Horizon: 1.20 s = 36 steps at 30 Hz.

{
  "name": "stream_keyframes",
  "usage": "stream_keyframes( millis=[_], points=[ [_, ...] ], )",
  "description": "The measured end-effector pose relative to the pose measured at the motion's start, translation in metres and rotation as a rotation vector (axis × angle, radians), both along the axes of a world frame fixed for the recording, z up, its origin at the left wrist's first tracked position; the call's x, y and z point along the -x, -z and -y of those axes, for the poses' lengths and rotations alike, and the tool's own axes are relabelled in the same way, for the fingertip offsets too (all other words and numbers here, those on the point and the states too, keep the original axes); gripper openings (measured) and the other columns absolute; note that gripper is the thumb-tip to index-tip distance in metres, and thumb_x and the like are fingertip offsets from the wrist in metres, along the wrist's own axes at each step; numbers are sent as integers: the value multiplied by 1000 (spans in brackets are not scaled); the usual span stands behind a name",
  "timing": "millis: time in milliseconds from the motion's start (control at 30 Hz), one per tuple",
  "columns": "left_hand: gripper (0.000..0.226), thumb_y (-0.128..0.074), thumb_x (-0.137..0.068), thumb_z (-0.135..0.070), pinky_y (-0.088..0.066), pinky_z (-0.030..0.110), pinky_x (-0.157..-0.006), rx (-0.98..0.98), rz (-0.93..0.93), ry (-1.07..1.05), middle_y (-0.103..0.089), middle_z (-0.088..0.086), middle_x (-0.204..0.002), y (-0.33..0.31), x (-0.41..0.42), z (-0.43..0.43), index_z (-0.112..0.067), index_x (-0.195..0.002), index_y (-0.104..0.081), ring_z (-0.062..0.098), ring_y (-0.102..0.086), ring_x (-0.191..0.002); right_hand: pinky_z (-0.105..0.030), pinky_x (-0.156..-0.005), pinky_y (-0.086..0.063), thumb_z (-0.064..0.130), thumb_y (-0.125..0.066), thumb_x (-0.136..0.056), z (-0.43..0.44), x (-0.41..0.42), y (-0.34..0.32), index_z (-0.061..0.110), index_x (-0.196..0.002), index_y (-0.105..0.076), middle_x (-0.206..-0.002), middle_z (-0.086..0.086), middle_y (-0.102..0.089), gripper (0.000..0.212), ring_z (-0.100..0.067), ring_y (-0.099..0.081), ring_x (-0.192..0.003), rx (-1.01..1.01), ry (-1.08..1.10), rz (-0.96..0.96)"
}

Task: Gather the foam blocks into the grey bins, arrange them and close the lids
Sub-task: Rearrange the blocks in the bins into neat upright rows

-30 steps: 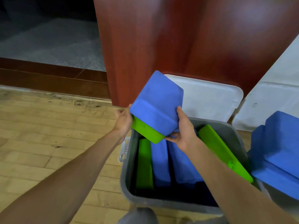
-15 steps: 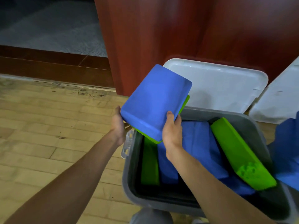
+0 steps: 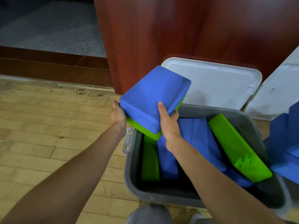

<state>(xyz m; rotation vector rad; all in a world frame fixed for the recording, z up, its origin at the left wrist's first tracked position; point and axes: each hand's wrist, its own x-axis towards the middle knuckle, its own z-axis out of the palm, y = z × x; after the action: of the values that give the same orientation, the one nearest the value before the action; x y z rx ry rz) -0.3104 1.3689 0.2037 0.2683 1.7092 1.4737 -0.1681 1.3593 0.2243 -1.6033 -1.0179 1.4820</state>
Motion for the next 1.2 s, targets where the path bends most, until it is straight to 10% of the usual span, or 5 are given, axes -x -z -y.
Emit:
stream_keyframes(
  millis=[167,400,700,933,1200],
  points=[
    [44,-21,-102,-48,-48,14,-72,-236,24,153,-65,-24,-90,-3,-6,7,-33,-100,-62,-13,-61,-77,-29,-93,-44,62,-57,-83,3,4,-2,31,-142,-36,-126,12,-57,69,-14,-57,-111,-41,48,-103],
    [68,-16,-95,-65,-34,41,-112,-98,-27,128,-52,-3,-138,-7,6,-15,-22,-139,-48,19,-46,-129,-49,-107,-38,89,-41,-52,-17,18,-10,27,-152,-10,-149,2,-37,122,-26,-45,-129,54,-51,-24],
    [67,-15,-96,-64,-29,47,-113,-35,-29,208,-42,-2,-147,-1,6,10,-25,-145,-38,21,-40,-133,-45,-99,-42,71,-34,-89,-8,-13,-10,33,-144,-32,-131,16,-45,67,-16,-45,-118,42,-124,-76],
    [9,-53,-89,-25,-42,30,-70,-210,-318,-5,-54,-1,-85,-16,-23,58,-16,-91,-52,16,-51,-79,-44,-91,-51,33,-48,-98,7,-54,-14,8,-109,-57,-97,-7,-50,29,-27,-53,-95,-3,-108,146],
    [20,-53,-80,-42,-40,29,-60,-473,-680,998,-58,-7,-66,-36,-90,88,-25,-74,-62,10,-51,-61,-34,-80,-48,18,-51,-87,31,-136,-38,6,-81,-66,-94,-15,-69,20,-31,-65,-94,-262,-530,1026]
  ],
)
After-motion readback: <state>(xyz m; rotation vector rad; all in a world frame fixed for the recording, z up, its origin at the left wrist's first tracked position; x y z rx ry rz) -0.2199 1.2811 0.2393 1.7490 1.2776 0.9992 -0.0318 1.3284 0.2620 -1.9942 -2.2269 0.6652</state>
